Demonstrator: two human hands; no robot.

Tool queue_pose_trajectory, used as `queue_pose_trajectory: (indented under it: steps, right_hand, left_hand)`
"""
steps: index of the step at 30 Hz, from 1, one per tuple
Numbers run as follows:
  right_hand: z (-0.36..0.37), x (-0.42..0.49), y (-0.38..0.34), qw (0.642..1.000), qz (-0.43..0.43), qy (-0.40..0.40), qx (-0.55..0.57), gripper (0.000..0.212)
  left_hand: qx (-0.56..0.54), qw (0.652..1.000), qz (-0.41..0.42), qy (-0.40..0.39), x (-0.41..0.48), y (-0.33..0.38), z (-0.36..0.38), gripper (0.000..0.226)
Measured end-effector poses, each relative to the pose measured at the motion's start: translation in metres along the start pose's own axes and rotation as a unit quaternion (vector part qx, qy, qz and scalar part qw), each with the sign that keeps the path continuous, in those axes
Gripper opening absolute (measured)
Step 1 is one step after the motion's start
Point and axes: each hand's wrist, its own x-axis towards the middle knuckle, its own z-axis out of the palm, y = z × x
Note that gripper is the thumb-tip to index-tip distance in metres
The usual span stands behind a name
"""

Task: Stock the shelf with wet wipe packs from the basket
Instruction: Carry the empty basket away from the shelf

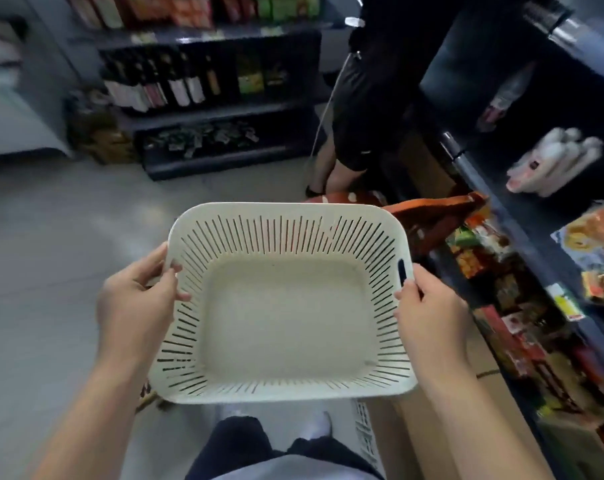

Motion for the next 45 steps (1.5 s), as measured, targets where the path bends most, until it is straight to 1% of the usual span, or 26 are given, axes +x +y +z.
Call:
queue_pose_trajectory:
  steps: [7, 10, 13, 14, 16, 17, 21, 28, 30, 33, 35, 37, 40, 43, 45]
  right_hand:
    - [0.102, -0.022, -0.121, 0.992, -0.096, -0.073, 0.035, 0.023]
    - [0.15, -0.045, -0.18, 0.981, -0.149, -0.109, 0.055, 0.023]
    - [0.201, -0.072, -0.232, 0.966, -0.185, -0.165, 0.077, 0.025]
    - [0.217, -0.079, -0.248, 0.96, -0.198, -0.181, 0.079, 0.024]
    - [0.25, -0.091, -0.276, 0.947, -0.234, -0.206, 0.072, 0.014]
    - [0.264, -0.096, -0.291, 0.941, -0.248, -0.219, 0.065, 0.012]
    - [0.318, -0.119, -0.351, 0.909, -0.305, -0.279, 0.051, 0.018]
    - [0.412, -0.182, -0.451, 0.839, -0.408, -0.36, 0.022, 0.015]
    - [0.431, -0.197, -0.47, 0.827, -0.428, -0.366, 0.011, 0.015]
    - [0.465, -0.24, -0.501, 0.801, -0.456, -0.388, 0.004, 0.02]
    - [0.488, -0.269, -0.519, 0.788, -0.469, -0.399, -0.001, 0.022]
    - [0.512, -0.3, -0.537, 0.776, -0.482, -0.406, -0.013, 0.019]
    - [0.55, -0.351, -0.563, 0.767, -0.492, -0.412, -0.016, 0.017]
    - [0.583, -0.403, -0.589, 0.763, -0.491, -0.421, 0.01, 0.028]
    - [0.601, -0.436, -0.606, 0.753, -0.499, -0.428, 0.026, 0.032]
  left_hand:
    - [-0.026, 0.987, -0.043, 0.151, 0.012, -0.041, -0.143, 0.037]
    - [-0.041, 0.973, -0.06, 0.219, 0.014, -0.06, -0.211, 0.038]
    - [-0.04, 0.953, -0.079, 0.289, 0.015, -0.079, -0.276, 0.038]
    - [-0.039, 0.946, -0.088, 0.311, 0.014, -0.084, -0.294, 0.038]
    - [-0.04, 0.93, -0.103, 0.351, 0.012, -0.093, -0.328, 0.039]
    - [-0.043, 0.922, -0.11, 0.369, 0.01, -0.097, -0.343, 0.038]
    - [-0.056, 0.884, -0.135, 0.445, -0.002, -0.114, -0.392, 0.039]
    - [-0.097, 0.79, -0.173, 0.58, -0.032, -0.137, -0.451, 0.038]
    - [-0.09, 0.775, -0.183, 0.598, -0.036, -0.143, -0.462, 0.038]
    - [-0.094, 0.742, -0.203, 0.632, -0.046, -0.161, -0.495, 0.038]
    - [-0.094, 0.73, -0.212, 0.642, -0.05, -0.176, -0.518, 0.038]
    - [-0.094, 0.722, -0.216, 0.651, -0.053, -0.193, -0.547, 0.038]
    - [-0.084, 0.718, -0.223, 0.654, -0.057, -0.218, -0.596, 0.038]
    - [-0.084, 0.712, -0.222, 0.661, -0.061, -0.243, -0.653, 0.037]
    - [-0.085, 0.704, -0.221, 0.669, -0.063, -0.255, -0.69, 0.036]
